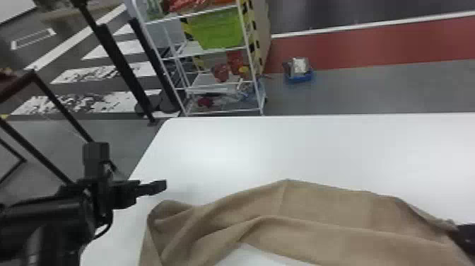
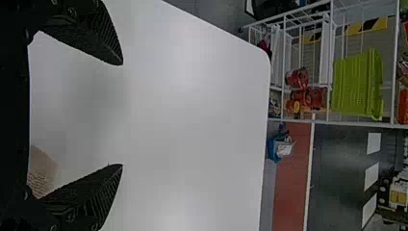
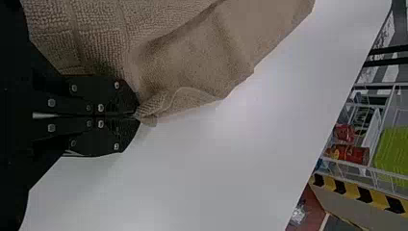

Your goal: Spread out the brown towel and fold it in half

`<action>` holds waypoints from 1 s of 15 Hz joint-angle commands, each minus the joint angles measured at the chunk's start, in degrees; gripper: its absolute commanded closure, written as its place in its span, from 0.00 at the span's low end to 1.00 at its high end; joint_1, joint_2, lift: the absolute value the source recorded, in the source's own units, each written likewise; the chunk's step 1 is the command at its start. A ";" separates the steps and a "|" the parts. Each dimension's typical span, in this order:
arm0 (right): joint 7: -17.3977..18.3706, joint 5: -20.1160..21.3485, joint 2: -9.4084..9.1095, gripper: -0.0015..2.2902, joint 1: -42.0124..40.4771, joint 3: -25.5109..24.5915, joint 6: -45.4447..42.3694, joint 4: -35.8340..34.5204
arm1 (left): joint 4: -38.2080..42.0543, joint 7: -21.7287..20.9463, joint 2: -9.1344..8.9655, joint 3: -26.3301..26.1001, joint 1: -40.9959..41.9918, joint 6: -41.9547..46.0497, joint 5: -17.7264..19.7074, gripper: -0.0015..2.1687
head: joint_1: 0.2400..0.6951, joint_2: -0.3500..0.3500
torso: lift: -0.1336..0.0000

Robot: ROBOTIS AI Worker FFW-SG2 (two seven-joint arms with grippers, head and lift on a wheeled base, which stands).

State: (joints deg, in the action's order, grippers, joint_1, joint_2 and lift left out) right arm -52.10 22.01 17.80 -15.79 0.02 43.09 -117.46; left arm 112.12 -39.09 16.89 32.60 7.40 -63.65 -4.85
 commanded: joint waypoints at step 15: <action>0.15 -2.06 0.75 0.72 2.26 -1.60 -0.77 3.64 | 3.46 -17.68 2.45 -2.19 3.59 -9.61 -5.09 0.08 | 1.00 0.92 | 0.07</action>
State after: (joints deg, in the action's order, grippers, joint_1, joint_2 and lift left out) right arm -51.94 20.13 18.35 -13.73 -1.50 42.41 -114.04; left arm 115.44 -56.34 19.39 30.45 10.73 -73.18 -9.84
